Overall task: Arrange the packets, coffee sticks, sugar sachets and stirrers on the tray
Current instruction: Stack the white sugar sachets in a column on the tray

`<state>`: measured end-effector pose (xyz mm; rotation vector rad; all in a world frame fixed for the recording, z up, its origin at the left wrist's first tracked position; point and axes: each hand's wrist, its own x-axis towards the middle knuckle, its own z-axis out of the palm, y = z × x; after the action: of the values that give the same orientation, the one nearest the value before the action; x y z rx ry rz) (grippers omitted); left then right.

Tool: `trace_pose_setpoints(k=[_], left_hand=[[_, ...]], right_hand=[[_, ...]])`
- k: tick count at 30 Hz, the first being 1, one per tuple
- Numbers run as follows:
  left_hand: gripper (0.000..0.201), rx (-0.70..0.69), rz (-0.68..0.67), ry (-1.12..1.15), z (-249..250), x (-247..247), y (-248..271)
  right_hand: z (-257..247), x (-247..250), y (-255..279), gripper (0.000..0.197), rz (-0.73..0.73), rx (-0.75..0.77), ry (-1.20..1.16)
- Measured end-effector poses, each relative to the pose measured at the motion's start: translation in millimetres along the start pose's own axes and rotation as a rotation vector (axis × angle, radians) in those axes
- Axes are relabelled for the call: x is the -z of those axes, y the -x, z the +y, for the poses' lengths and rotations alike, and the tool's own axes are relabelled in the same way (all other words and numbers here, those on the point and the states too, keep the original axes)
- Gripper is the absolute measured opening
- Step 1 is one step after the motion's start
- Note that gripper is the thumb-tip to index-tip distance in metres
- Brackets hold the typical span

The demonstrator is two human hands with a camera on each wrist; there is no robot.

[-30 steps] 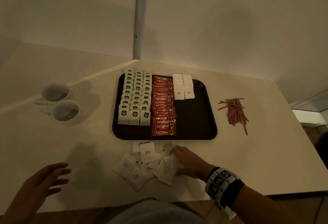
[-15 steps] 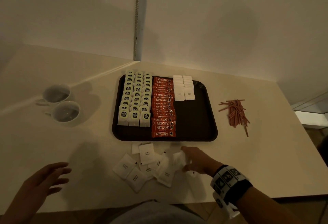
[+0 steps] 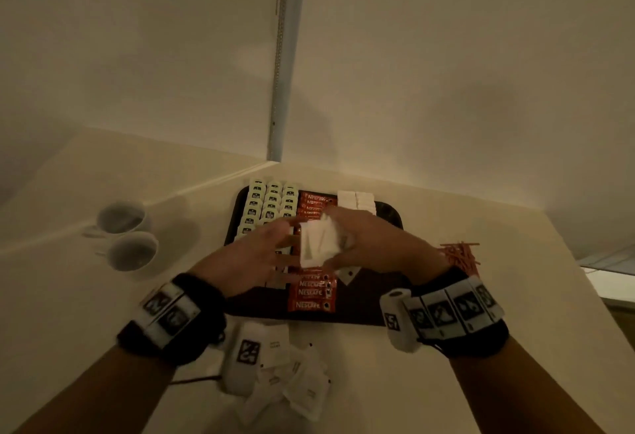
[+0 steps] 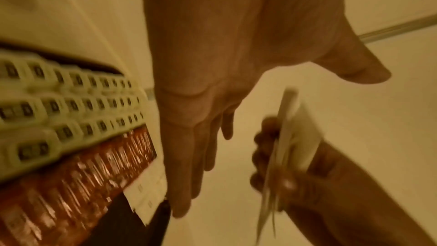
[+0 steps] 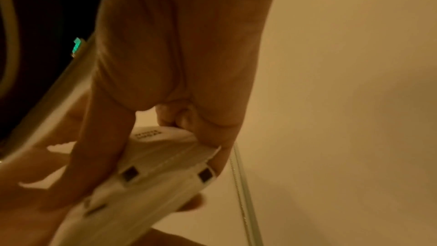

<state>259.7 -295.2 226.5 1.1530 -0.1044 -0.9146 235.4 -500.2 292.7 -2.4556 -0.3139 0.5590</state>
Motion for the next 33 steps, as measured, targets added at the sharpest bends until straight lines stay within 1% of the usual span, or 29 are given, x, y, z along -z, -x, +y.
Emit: trace_pose_setpoints(k=[1, 3, 5, 6, 7, 8, 10, 12, 13, 14, 16, 17, 18, 20, 21, 22, 23, 27, 29, 31, 33], left_hand=[[0.050, 0.023, -0.024, 0.086, 5, -11, -12], [0.057, 0.047, -0.022, 0.286, 15, -27, -26], [0.071, 0.023, -0.084, 0.441, 16, -36, -33], [0.073, 0.007, -0.114, 0.499, 17, -38, -35], [0.070, -0.013, -0.118, 0.531, 17, -39, -38], [0.063, -0.019, -0.101, 0.540, 17, -40, -40], [0.047, -0.002, -0.031, 0.478, 18, -45, -42], [0.041, 0.006, 0.031, 0.439, 19, -46, -43], [0.040, 0.002, 0.058, 0.434, 18, -45, -45], [0.039, -0.007, 0.085, 0.428, 17, -44, -45], [0.037, -0.046, 0.135, 0.421, 16, -45, -46], [0.036, -0.078, 0.151, 0.429, 16, -45, -47], [0.035, -0.113, 0.163, 0.451, 18, -46, -47], [0.028, -0.184, 0.172, 0.495, 20, -47, -49], [0.025, -0.213, 0.171, 0.499, 21, -47, -50], [0.024, -0.235, 0.162, 0.494, 22, -49, -50], [0.023, -0.253, 0.157, 0.481, 22, -49, -51], [0.030, -0.279, 0.158, 0.405, 19, -52, -53], [0.031, -0.285, 0.158, 0.385, 18, -52, -54], [0.033, -0.301, 0.143, 0.364, 19, -53, -54], [0.031, -0.316, 0.165, 0.325, 21, -52, -54]], right_hand=[[-8, 4, -6, 0.061, 0.010, 0.045, -0.001], [-16, 9, -17, 0.067, 0.027, 0.109, -0.005], [-16, 11, -26, 0.070, 0.061, 0.138, -0.021], [-14, 12, -28, 0.073, 0.081, 0.141, -0.034], [-11, 11, -30, 0.075, 0.097, 0.134, -0.043], [-8, 11, -31, 0.077, 0.107, 0.125, -0.038], [-2, 7, -35, 0.077, 0.139, 0.110, 0.038], [2, 4, -35, 0.079, 0.188, 0.097, 0.131], [4, 4, -34, 0.081, 0.212, 0.090, 0.140], [7, 5, -31, 0.084, 0.227, 0.085, 0.110], [14, 7, -22, 0.091, 0.276, 0.090, -0.073], [18, 7, -19, 0.089, 0.336, 0.088, -0.198], [22, 5, -17, 0.078, 0.421, 0.073, -0.310], [29, -1, -17, 0.042, 0.582, 0.028, -0.492], [31, -5, -18, 0.025, 0.629, 0.015, -0.552], [33, -8, -18, 0.014, 0.660, 0.012, -0.582], [35, -11, -19, 0.010, 0.677, 0.015, -0.589], [39, -11, -19, 0.007, 0.654, 0.019, -0.641], [40, -9, -18, 0.004, 0.644, 0.029, -0.762], [43, -8, -18, 0.018, 0.647, 0.043, -0.846], [45, -8, -18, 0.024, 0.642, 0.046, -0.905]])
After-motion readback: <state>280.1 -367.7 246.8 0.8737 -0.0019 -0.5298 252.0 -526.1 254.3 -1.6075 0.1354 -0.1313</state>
